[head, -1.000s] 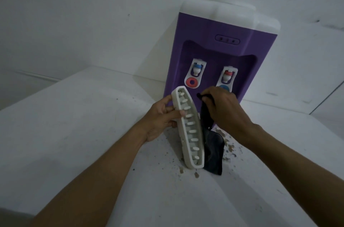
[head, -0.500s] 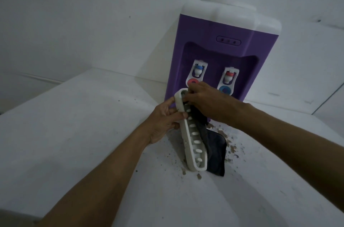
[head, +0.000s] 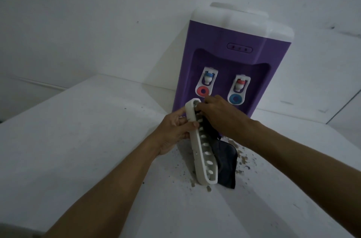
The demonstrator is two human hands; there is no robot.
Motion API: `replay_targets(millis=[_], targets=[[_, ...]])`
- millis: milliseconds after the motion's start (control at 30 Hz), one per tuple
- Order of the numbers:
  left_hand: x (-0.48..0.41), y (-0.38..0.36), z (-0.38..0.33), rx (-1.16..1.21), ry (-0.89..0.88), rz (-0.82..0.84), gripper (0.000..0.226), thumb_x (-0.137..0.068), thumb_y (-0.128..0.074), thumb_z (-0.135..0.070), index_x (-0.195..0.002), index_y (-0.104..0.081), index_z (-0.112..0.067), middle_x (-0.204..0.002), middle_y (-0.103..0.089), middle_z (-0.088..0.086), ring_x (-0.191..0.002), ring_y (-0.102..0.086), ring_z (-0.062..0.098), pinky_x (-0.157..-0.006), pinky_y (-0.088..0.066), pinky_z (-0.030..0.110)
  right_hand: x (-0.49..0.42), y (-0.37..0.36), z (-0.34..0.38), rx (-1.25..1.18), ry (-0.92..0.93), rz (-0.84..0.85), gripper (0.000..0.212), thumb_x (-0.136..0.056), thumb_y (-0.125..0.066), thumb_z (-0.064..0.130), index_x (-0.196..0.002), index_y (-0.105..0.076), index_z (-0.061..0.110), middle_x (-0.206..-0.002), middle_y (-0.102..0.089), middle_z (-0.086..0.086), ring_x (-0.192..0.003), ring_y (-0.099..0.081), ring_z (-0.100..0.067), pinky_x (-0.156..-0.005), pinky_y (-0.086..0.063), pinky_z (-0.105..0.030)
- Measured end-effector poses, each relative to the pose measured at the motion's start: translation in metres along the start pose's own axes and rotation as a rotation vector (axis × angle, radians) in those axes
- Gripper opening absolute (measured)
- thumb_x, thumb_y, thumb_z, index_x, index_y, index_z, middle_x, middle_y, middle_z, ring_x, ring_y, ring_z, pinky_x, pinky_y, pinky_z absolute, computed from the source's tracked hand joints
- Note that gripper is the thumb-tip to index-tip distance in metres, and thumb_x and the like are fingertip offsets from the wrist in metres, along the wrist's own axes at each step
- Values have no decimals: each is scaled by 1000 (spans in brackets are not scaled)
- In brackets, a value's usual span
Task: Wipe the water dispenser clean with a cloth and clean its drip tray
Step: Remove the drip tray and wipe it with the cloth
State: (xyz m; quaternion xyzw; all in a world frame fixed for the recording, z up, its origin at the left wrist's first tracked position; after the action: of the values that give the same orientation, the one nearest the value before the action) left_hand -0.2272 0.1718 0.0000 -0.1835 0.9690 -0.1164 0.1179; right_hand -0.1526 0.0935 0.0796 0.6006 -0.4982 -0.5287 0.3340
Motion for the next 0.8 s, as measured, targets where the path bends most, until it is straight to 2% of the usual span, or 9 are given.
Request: replay_targets(millis=[67, 167, 300, 400, 467, 633, 800], targets=[[-1, 0, -1, 5, -5, 4, 53, -88, -66, -3, -135, -52, -23, -117, -69, 17, -111, -64, 33, -95, -52, 46, 9, 2, -1, 29, -26, -84, 30, -88, -64, 19, -116, -59, 14, -105, -58, -6, -97, -51, -20, -79, -42, -27], [-1, 2, -1, 10, -11, -3, 56, -88, -65, -2, -138, -50, -21, -116, -69, 17, -109, -65, 31, -95, -53, 45, 23, 3, 2, -57, -53, -162, 25, -86, -65, 13, -111, -63, 7, -102, -62, -11, -91, -56, -24, -76, -46, -29], [0, 5, -1, 27, -18, -12, 58, -89, -62, 2, -142, -46, -18, -117, -69, 16, -106, -66, 26, -89, -56, 39, 35, 1, 2, -203, -75, -144, 21, -93, -56, 13, -112, -64, 6, -106, -63, -11, -95, -58, -24, -81, -45, -26], [-1, 3, -3, 24, -27, 1, 58, -89, -62, 2, -140, -48, -20, -116, -69, 16, -105, -67, 26, -89, -56, 39, 28, 17, -7, -316, -166, -316, 22, -95, -52, 10, -113, -65, 7, -104, -65, -10, -94, -59, -22, -82, -46, -25], [-1, -1, -4, 16, -27, 2, 58, -88, -63, 1, -140, -48, -21, -116, -70, 15, -107, -66, 28, -89, -56, 39, 18, 25, -10, -288, -184, -397, 22, -96, -51, 9, -113, -64, 6, -104, -64, -11, -93, -58, -23, -81, -48, -29], [2, 2, -6, 24, -29, -7, 57, -89, -61, 1, -139, -47, -23, -117, -69, 16, -110, -65, 30, -90, -56, 39, 4, 17, 14, -145, 35, -296, 20, -87, -60, -1, -106, -66, 1, -97, -60, -14, -82, -54, -24, -70, -43, -27], [0, 6, -3, 38, -17, -9, 58, -90, -61, 2, -142, -46, -20, -116, -69, 16, -104, -66, 25, -90, -56, 39, 19, 11, 7, -105, 125, -153, 29, -83, -69, 12, -112, -64, 9, -105, -61, -9, -92, -55, -20, -75, -40, -22]])
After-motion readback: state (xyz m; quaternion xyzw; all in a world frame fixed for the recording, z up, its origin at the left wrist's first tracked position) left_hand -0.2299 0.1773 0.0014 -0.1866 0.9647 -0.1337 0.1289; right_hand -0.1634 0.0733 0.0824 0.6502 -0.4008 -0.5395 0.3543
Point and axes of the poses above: each hand's wrist, its own x-axis away from the middle knuckle, its own y-axis out of the back of the hand, z = x × y, the point moved 6 cm from there along -x, towards the middle knuckle
